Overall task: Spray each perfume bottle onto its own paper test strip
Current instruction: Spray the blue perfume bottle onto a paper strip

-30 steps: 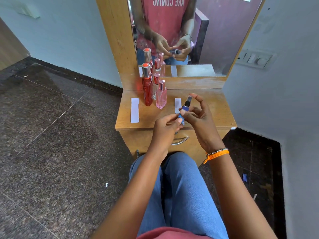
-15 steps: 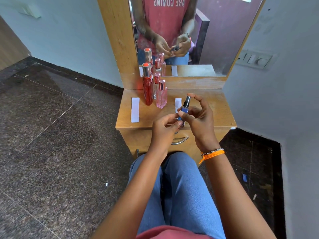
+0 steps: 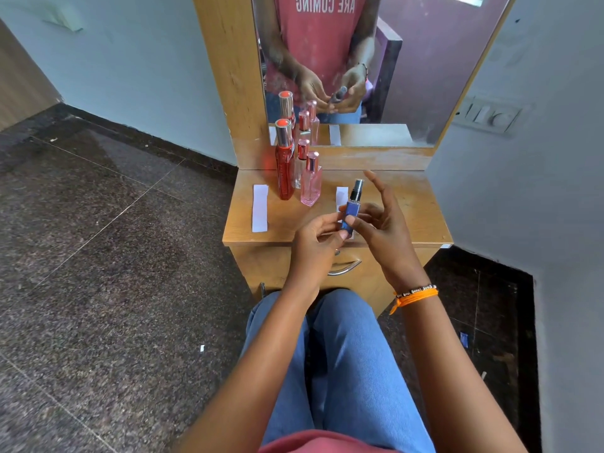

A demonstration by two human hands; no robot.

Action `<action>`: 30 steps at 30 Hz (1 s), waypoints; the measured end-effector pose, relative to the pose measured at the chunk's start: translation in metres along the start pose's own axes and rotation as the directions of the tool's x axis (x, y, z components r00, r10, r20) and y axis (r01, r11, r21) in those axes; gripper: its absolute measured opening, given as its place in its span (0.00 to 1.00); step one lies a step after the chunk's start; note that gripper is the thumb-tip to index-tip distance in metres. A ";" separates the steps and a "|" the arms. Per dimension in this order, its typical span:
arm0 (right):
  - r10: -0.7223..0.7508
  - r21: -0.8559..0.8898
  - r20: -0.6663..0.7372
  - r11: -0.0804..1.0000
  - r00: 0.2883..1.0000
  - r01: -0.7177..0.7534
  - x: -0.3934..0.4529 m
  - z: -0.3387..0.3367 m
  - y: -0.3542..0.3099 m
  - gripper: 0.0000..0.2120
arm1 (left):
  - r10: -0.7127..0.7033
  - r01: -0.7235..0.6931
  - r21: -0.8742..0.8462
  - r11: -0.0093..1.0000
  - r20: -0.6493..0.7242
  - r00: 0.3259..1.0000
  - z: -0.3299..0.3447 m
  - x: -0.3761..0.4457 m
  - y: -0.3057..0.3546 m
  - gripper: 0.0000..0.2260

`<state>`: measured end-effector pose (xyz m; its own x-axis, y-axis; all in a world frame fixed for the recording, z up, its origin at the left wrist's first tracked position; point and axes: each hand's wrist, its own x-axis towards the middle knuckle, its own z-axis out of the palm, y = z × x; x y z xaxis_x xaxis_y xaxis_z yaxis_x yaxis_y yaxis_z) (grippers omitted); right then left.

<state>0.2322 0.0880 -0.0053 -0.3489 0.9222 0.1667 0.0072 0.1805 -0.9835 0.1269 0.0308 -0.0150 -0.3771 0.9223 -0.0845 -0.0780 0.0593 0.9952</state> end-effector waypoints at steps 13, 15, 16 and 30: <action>-0.102 -0.307 -0.059 0.948 0.993 0.079 0.076 0.005 0.021 0.25 | 0.136 -0.117 0.293 0.949 -0.044 0.990 -0.011 0.012 -0.003 0.11; -0.092 -0.327 -0.036 0.942 0.995 0.076 0.078 0.006 0.026 0.25 | 0.132 -0.113 0.290 0.950 -0.044 0.990 -0.012 0.013 -0.005 0.11; -0.087 -0.334 -0.027 0.940 0.996 0.073 0.079 0.007 0.028 0.25 | 0.130 -0.112 0.288 0.951 -0.046 0.990 -0.012 0.014 -0.005 0.11; -0.178 -0.363 -0.126 0.924 0.976 0.122 0.068 0.008 0.031 0.26 | 0.145 -0.123 0.313 0.942 -0.051 0.988 -0.014 0.014 -0.003 0.10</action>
<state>0.2012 0.1535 -0.0248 -0.2234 0.9109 0.3470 0.3047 0.4034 -0.8628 0.1088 0.0382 -0.0195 -0.4308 0.9005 0.0587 0.2614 0.0623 0.9632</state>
